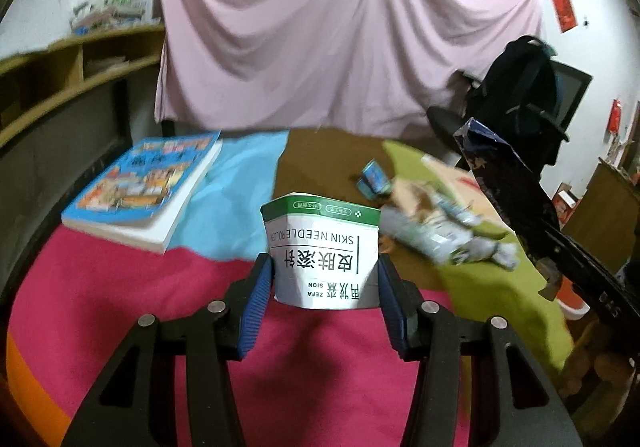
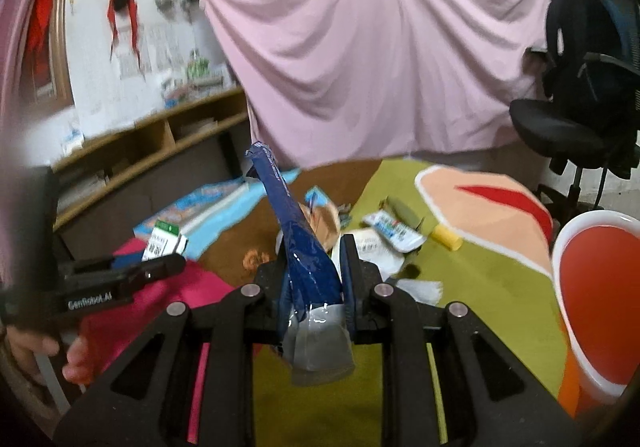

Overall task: Collect trash
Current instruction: 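Lift both held items and carry them over the red bucket, then open both grippers to drop the box and bag into the bucket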

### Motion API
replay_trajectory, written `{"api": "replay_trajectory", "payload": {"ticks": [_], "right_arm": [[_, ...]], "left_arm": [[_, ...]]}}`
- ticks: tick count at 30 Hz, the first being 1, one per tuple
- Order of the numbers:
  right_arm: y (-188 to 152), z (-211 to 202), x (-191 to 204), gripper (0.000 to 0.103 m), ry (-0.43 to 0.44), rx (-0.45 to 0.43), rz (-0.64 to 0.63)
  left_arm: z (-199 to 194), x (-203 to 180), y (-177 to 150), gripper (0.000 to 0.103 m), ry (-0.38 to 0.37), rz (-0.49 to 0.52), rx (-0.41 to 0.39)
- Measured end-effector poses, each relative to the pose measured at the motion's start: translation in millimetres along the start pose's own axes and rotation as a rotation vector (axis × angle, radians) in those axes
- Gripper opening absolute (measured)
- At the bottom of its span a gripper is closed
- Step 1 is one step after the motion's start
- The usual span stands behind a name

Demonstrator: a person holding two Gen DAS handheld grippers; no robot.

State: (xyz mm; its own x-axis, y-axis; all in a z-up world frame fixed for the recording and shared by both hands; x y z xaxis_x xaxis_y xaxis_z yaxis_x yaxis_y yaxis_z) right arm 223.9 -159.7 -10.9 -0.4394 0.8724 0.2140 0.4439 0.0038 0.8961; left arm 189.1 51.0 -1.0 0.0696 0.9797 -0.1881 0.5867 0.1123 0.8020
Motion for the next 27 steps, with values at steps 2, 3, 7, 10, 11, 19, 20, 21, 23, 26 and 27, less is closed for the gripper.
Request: {"api": "replay_trajectory", "payload": {"ticks": [2,3,7,10,11,19,20,21,23,26,27], "right_arm": [[3,-13,-7,0.050,0.005,-0.064,0.035],[6,-24,-14,0.050,0.007,-0.113,0.070],[13,-51,-36,0.050,-0.019,-0.197,0.151],[22,-70,-52,0.050,-0.074,-0.247,0.139],[24,-75,-58,0.050,-0.095,-0.262,0.132],[34,-125,-129,0.050,-0.318,-0.346,0.145],[34,-129,-138,0.050,-0.337,-0.344,0.157],[32,-132,-149,0.050,-0.357,-0.339,0.175],[29,-135,-170,0.050,-0.386,-0.318,0.215],[20,-138,-194,0.050,-0.429,-0.285,0.258],[17,-137,-202,0.050,-0.443,-0.270,0.272]], "left_arm": [[-8,-14,7,0.046,-0.015,0.025,-0.043],[-12,-23,11,0.046,-0.023,0.040,-0.065],[-25,-60,26,0.046,-0.060,0.120,-0.141],[-27,-96,38,0.046,-0.096,0.180,-0.186],[-27,-107,41,0.046,-0.111,0.196,-0.197],[5,-209,58,0.047,-0.255,0.303,-0.191],[11,-222,58,0.048,-0.275,0.311,-0.178],[19,-233,58,0.048,-0.293,0.318,-0.163],[34,-256,58,0.048,-0.322,0.329,-0.128],[60,-285,58,0.048,-0.357,0.334,-0.070],[68,-294,57,0.048,-0.363,0.336,-0.049]]}}
Point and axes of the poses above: each gripper's, at about its wrist camera, not at the fingertips, and z roughly the way its jaws point, x to its left, y to its top, the point moved 3 cm from there along z, roughly the way its jaws point, and after that the axes turned 3 degrees about -y, right-handed, at the moved point
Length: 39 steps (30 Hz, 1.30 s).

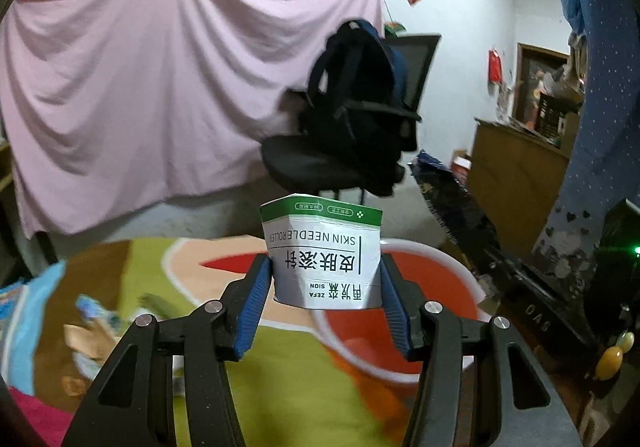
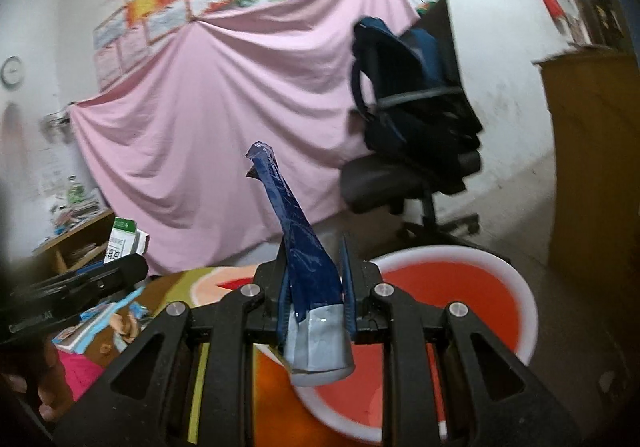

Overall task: Collect trash
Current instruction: 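Open both grippers to drop the box and bag into the bucket, then move both empty grippers back over the trash on the table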

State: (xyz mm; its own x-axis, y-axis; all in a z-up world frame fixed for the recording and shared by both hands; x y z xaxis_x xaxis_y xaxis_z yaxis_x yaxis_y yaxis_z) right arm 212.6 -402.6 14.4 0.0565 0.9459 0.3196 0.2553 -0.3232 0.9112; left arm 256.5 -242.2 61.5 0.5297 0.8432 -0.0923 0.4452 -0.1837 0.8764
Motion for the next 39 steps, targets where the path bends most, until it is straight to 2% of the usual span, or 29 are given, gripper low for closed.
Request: {"api": "replay_trajectory", "payload": {"ticks": [3,10,15,20,24,27,29,31,36,39], "right_arm": [[-3,7,-19,0.050,-0.037,0.033,0.026],[-16,16,-49,0.051,-0.092,0.130,0.096],[-25,24,-62,0.052,-0.115,0.200,0.135],[-29,27,-70,0.052,-0.126,0.228,0.170],[-33,30,-75,0.054,-0.136,0.249,0.189],[-34,32,-77,0.060,-0.143,0.257,0.194],[-34,31,-77,0.068,-0.143,0.255,0.199],[-34,30,-76,0.073,-0.146,0.249,0.199],[-31,27,-76,0.081,-0.150,0.220,0.189],[-27,21,-72,0.087,-0.149,0.182,0.165]], "left_arm": [[31,-14,3,0.048,-0.017,-0.009,0.064],[78,-17,-1,0.049,-0.068,-0.074,0.202],[98,-18,-7,0.052,-0.079,-0.107,0.263],[102,-12,-13,0.054,-0.092,-0.144,0.305],[101,-8,-19,0.054,-0.092,-0.163,0.319],[98,-5,-20,0.055,-0.092,-0.173,0.318],[96,-3,-20,0.059,-0.094,-0.178,0.313],[94,-2,-20,0.063,-0.092,-0.180,0.301],[85,1,-17,0.064,-0.085,-0.185,0.267],[72,7,-14,0.064,-0.069,-0.199,0.213]]}}
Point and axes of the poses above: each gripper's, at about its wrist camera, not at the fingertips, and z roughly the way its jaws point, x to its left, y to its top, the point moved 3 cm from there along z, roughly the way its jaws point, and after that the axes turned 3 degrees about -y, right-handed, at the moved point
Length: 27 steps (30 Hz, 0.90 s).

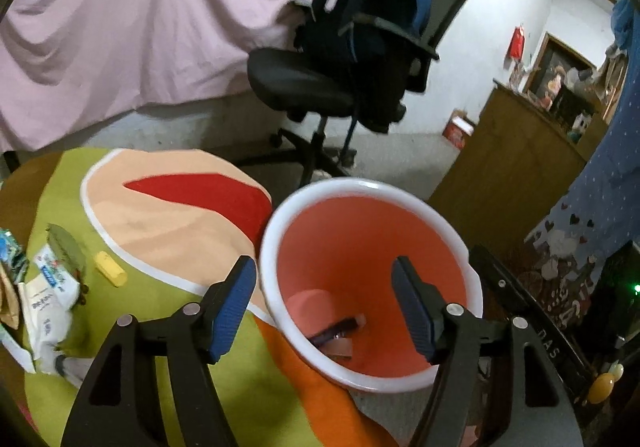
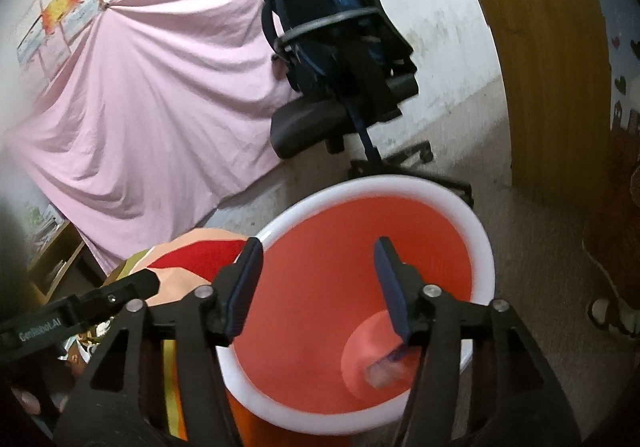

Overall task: Collect trash
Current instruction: 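Move both empty grippers back over the trash on the table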

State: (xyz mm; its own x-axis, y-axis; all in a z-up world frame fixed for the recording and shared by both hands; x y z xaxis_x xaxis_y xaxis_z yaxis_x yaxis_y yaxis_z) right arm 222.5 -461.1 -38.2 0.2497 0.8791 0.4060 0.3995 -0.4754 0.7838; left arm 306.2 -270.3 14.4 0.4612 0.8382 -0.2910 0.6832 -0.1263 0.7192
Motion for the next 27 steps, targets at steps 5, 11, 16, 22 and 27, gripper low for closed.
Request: {"api": "replay_trajectory", "payload": {"ticks": [5,11,16,22,27], "right_arm": [[6,-17,15,0.101,0.020,-0.105,-0.055],[8,-40,44,0.103,0.098,-0.230,-0.124],[5,-58,71,0.103,0.196,-0.318,-0.156],[-9,-79,113,0.103,0.302,-0.395,-0.216],[-19,-95,149,0.103,0.369,-0.437,-0.294]], "left_arm": [[-34,9,1,0.080,0.031,-0.018,-0.128],[-90,27,-8,0.096,0.108,-0.009,-0.300],[-136,40,-24,0.101,0.189,0.002,-0.428],[-181,62,-59,0.101,0.313,0.013,-0.521],[-213,82,-88,0.101,0.412,0.004,-0.587]]}}
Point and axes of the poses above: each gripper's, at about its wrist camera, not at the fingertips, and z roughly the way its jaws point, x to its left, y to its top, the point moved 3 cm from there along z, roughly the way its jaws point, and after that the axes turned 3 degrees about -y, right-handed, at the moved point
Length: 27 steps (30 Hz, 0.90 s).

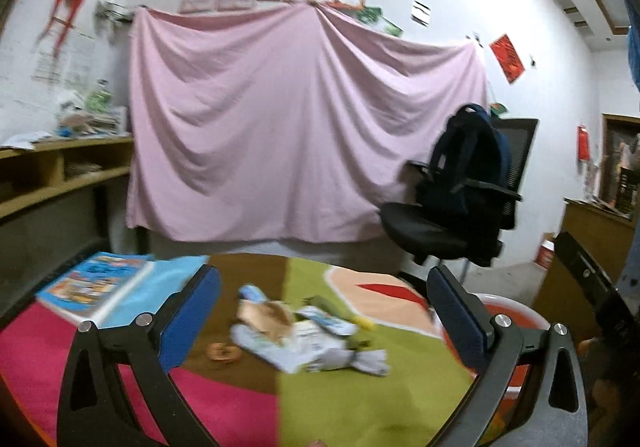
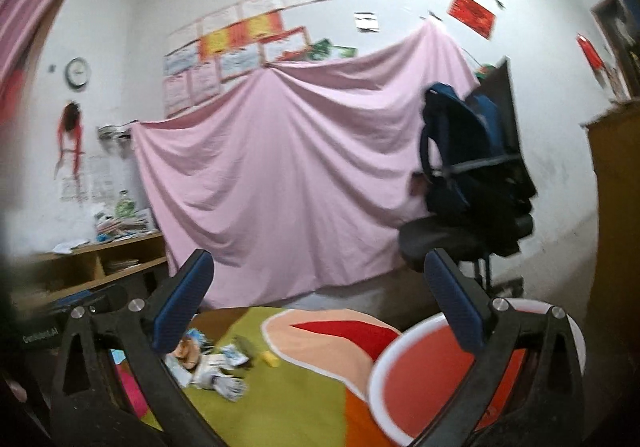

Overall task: Collect trash
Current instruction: 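Move both empty grippers back over the trash on the table, then grasp the brown dried peel with the left gripper while the right grasps the grey tissue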

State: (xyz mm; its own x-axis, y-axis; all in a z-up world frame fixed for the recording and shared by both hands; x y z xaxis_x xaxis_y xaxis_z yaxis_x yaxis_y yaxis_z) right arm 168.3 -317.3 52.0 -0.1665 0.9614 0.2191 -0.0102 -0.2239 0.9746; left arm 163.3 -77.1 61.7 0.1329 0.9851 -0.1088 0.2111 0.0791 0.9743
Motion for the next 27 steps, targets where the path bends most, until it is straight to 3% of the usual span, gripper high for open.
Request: {"api": "replay_trajectory", "payload": {"ticks": [5,11,23,27], "right_arm": [[-4,-1,31,0.103,0.036,-0.012,-0.086],[-20,16,53,0.103,0.071,0.055,-0.164],[-65,72,83,0.103,0.161,0.307,-0.263],[-78,89,84,0.103,0.188,0.406,-0.266]], "left_arm": [[-18,26,-8,0.101,0.054,0.002,-0.029],[-21,49,-21,0.101,0.099,0.017,-0.016],[2,84,-31,0.101,0.136,-0.010,0.052],[16,90,-36,0.101,0.126,-0.002,0.125]]}}
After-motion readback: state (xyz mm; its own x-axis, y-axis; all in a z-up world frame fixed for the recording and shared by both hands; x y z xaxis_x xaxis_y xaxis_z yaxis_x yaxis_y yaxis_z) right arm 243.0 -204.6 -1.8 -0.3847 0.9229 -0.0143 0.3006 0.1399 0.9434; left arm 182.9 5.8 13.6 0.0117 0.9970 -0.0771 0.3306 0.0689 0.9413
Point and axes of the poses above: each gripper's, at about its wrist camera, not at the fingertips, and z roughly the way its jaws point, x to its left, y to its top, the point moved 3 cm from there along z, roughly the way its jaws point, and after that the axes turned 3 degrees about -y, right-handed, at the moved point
